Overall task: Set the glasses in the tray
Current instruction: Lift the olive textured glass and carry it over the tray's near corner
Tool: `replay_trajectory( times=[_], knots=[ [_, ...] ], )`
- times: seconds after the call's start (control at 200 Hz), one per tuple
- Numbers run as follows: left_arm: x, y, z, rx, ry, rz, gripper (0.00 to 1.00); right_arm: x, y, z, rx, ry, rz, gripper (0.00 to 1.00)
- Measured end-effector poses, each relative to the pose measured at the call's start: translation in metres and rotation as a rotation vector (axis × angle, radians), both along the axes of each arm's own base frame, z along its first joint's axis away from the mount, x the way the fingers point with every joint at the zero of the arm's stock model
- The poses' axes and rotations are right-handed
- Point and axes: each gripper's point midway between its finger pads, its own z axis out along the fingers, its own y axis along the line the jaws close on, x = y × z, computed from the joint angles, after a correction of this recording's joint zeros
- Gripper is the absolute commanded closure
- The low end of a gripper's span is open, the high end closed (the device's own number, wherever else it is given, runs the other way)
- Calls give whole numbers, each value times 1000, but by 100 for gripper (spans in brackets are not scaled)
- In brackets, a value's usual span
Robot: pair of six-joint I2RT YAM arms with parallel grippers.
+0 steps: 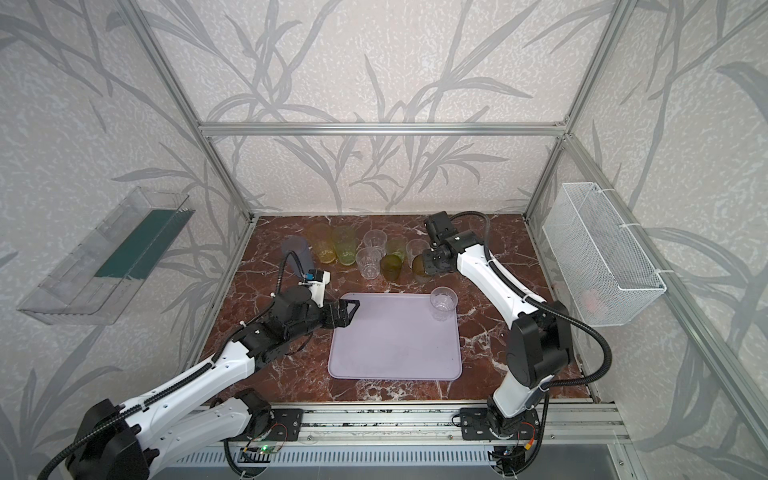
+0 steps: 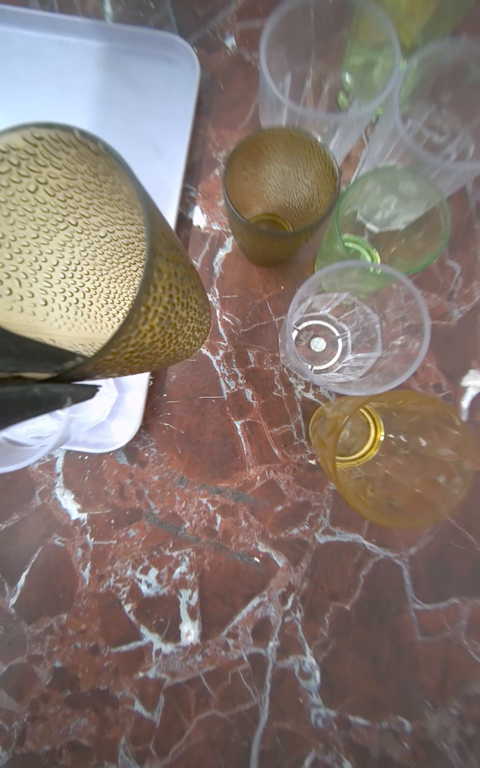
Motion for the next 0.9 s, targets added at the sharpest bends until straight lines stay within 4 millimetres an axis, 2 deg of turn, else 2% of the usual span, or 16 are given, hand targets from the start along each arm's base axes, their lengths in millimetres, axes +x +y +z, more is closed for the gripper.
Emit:
replay_trajectory(
  times=[0.2,0.475,0.62,0.9],
  knots=[
    [-2,-11,17,-66,16,-37,0,-25,-1,43,63,-60,52,100],
    [-10,-25,22,-129,59,-104,1,-78,-11,74,111,-59,109,100],
    [-11,-27,23,-143,70,-115,1,-102,-22,73,86,-25,125,100],
    [-14,-32,36,-201,55,-137,1,-147,-38,47,60,97,126,100]
  ],
)
